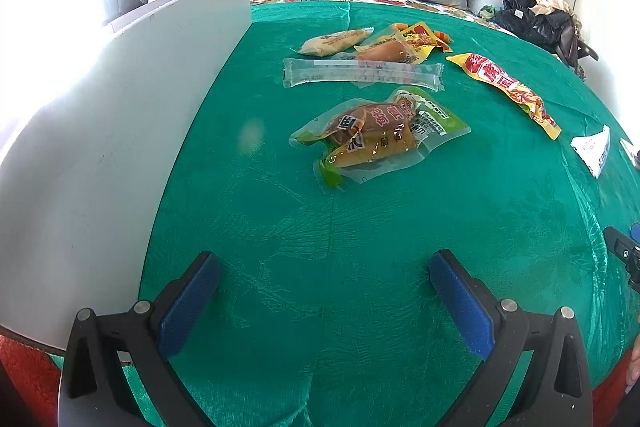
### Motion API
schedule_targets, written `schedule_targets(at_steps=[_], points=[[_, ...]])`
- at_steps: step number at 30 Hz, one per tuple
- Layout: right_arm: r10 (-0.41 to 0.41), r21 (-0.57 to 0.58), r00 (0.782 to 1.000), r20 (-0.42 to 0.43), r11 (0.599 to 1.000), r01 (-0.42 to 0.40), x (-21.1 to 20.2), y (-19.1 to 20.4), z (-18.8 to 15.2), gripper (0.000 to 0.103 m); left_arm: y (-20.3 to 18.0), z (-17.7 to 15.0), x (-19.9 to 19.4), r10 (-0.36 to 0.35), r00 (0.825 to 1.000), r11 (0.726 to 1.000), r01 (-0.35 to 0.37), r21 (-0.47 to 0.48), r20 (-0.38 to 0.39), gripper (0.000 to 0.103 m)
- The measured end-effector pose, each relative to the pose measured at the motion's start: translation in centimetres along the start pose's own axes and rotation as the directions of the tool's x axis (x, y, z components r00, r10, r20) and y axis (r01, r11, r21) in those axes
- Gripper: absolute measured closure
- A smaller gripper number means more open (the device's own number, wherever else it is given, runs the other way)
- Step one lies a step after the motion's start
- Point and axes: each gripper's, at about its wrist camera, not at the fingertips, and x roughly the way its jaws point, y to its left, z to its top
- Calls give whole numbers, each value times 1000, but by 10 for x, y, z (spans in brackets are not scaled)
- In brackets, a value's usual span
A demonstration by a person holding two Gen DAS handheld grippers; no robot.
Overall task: Organize snacks
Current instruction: 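Withdraw both grippers from the box back over the green sheet, then grasp the green-labelled braised egg pack with the left gripper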
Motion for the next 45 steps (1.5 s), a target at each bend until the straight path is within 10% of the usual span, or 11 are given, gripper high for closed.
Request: schedule_targets(at_steps=[31, 38, 45], points=[[0, 0, 1000, 4, 1000, 0, 0, 0, -1, 6, 9, 24, 2, -41, 992, 999, 45, 28, -117, 1], [0, 1, 1000, 5, 1000, 0, 0, 0, -1, 6, -20, 79, 13, -134, 977, 955, 173, 240, -168, 1], [0, 2, 1000, 5, 1000, 0, 0, 0, -2, 6, -48, 104, 58, 14, 963, 899, 106, 426, -268, 1]])
